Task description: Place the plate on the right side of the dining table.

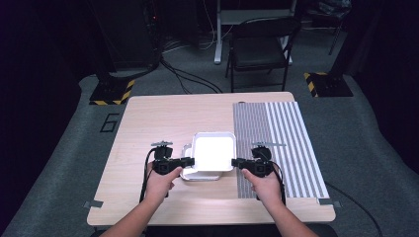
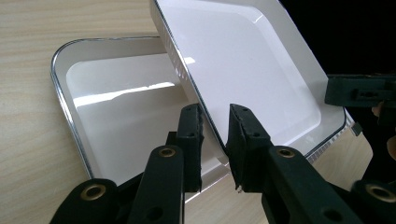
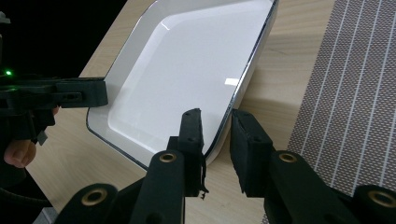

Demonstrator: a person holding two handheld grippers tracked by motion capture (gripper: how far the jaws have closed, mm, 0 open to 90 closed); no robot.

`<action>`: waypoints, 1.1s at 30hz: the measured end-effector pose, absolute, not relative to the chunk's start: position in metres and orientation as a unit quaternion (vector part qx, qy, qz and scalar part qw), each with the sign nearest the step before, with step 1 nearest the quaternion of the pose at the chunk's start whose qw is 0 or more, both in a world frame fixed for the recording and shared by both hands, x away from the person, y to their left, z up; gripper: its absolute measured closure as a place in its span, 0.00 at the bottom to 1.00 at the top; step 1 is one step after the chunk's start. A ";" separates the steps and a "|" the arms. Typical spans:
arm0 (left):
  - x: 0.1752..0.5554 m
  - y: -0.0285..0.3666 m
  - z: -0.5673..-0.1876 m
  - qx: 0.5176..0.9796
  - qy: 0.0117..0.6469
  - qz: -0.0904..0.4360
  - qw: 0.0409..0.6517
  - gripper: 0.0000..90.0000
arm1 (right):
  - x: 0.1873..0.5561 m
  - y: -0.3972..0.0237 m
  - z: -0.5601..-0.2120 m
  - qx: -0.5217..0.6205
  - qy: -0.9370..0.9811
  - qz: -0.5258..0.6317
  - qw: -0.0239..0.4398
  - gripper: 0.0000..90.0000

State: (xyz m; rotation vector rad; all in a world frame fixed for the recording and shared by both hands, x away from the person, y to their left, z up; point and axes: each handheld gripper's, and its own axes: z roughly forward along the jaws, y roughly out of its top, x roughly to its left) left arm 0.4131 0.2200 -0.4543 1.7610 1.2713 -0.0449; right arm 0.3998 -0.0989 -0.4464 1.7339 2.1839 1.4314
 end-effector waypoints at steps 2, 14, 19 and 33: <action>0.414 0.219 -0.454 0.721 0.513 -0.016 0.466 0.83 | 0.399 -0.101 -0.446 0.554 0.696 0.457 0.006 0.83; 0.418 0.208 -0.453 0.723 0.506 -0.017 0.471 0.84 | 0.396 -0.110 -0.443 0.557 0.694 0.456 0.016 0.83; 0.419 0.204 -0.452 0.723 0.505 -0.019 0.471 0.84 | 0.395 -0.114 -0.443 0.562 0.691 0.454 0.019 0.83; 0.423 0.194 -0.452 0.724 0.504 -0.024 0.471 0.84 | 0.395 -0.122 -0.445 0.567 0.689 0.451 0.026 0.83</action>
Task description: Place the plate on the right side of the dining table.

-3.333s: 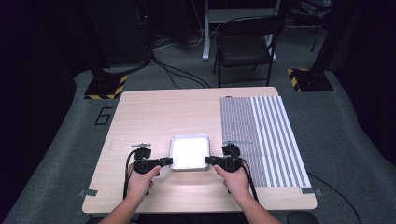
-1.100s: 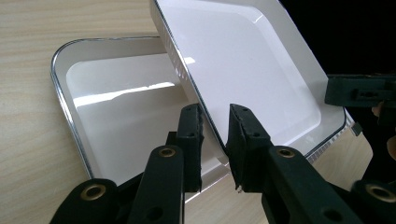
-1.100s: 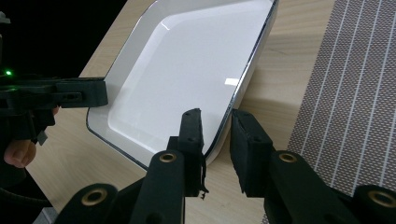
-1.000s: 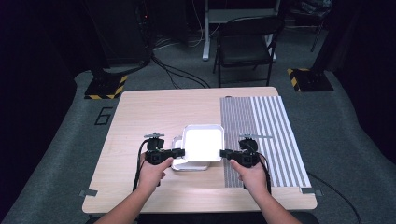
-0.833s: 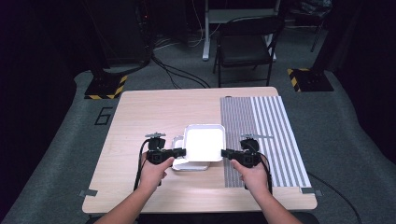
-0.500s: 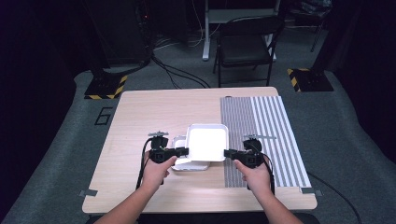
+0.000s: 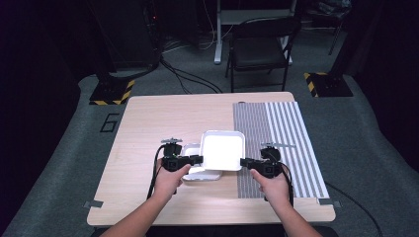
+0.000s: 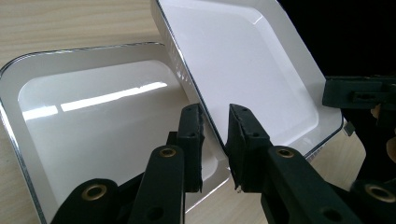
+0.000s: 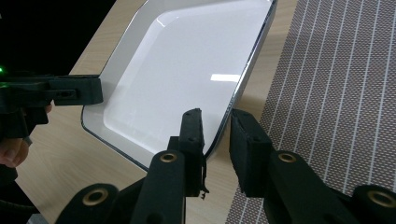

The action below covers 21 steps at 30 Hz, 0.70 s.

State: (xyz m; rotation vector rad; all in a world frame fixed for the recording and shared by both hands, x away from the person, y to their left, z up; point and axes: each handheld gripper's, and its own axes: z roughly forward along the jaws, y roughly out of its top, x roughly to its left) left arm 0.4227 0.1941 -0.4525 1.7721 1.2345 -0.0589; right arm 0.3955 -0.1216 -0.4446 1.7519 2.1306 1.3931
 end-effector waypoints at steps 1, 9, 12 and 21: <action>0.423 0.194 -0.452 0.724 0.504 -0.024 0.471 0.84 | 0.395 -0.122 -0.445 0.567 0.689 0.451 0.026 0.83; 0.426 0.186 -0.452 0.731 0.495 -0.022 0.468 0.84 | 0.395 -0.129 -0.446 0.576 0.685 0.445 0.026 0.84; 0.427 0.183 -0.453 0.734 0.493 -0.022 0.468 0.84 | 0.394 -0.131 -0.447 0.579 0.683 0.445 0.028 0.84; 0.428 0.173 -0.454 0.733 0.495 -0.025 0.466 0.84 | 0.393 -0.139 -0.446 0.584 0.678 0.445 0.033 0.84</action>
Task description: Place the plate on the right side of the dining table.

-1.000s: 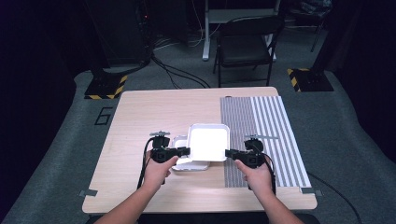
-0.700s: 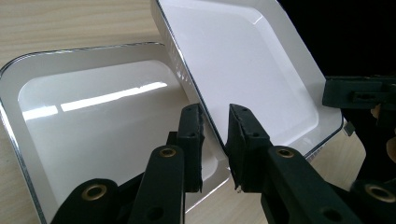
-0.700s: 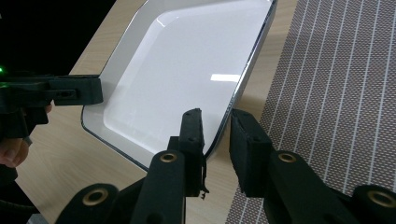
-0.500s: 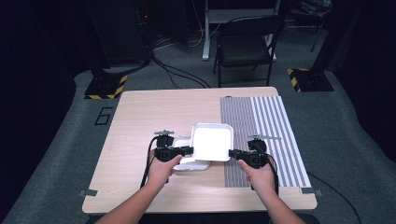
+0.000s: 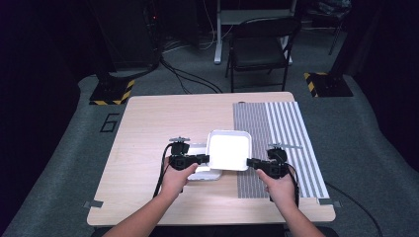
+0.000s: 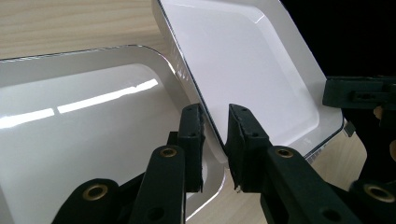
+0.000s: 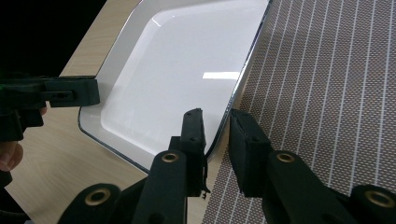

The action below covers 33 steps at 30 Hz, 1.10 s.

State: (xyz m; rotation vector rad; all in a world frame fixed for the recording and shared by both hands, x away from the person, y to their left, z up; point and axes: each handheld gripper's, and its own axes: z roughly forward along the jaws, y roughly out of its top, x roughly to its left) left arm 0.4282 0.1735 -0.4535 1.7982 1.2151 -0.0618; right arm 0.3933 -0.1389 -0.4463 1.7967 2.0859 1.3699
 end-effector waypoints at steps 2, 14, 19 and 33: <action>0.429 0.172 -0.453 0.736 0.491 -0.025 0.466 0.84 | 0.393 -0.141 -0.446 0.584 0.678 0.446 0.034 0.84; 0.431 0.156 -0.452 0.742 0.479 -0.031 0.467 0.84 | 0.388 -0.155 -0.445 0.591 0.674 0.441 0.044 0.84; 0.432 0.149 -0.451 0.745 0.477 -0.033 0.465 0.84 | 0.386 -0.161 -0.445 0.597 0.669 0.441 0.044 0.84; 0.435 0.137 -0.454 0.750 0.471 -0.040 0.463 0.84 | 0.381 -0.173 -0.444 0.604 0.662 0.441 0.051 0.84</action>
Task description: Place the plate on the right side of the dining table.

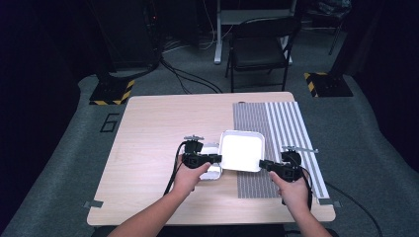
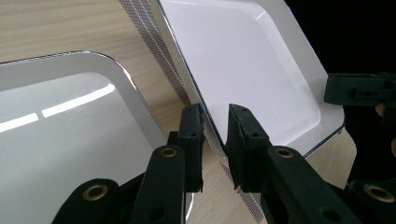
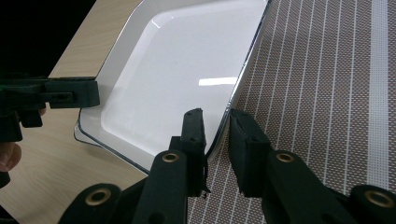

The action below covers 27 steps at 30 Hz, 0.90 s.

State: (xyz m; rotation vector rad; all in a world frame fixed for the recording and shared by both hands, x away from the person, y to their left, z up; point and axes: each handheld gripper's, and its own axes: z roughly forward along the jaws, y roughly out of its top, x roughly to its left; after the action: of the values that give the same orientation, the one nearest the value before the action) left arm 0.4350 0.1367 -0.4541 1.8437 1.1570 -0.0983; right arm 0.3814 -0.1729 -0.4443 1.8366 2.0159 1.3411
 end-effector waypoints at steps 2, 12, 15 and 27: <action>0.435 0.136 -0.454 0.749 0.472 -0.041 0.463 0.84 | 0.381 -0.174 -0.445 0.603 0.663 0.442 0.052 0.84; 0.437 0.130 -0.454 0.753 0.465 -0.043 0.464 0.84 | 0.379 -0.179 -0.445 0.609 0.657 0.441 0.053 0.84; 0.437 0.128 -0.454 0.754 0.465 -0.044 0.463 0.84 | 0.378 -0.180 -0.446 0.610 0.656 0.442 0.052 0.84; 0.441 0.116 -0.455 0.757 0.457 -0.052 0.464 0.84 | 0.373 -0.191 -0.450 0.620 0.646 0.442 0.059 0.84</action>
State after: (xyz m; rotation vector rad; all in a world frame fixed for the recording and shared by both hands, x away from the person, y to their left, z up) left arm 0.4408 0.1164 -0.4554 1.8607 1.1230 -0.1285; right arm 0.3731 -0.1907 -0.4497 1.8768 1.9568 1.3381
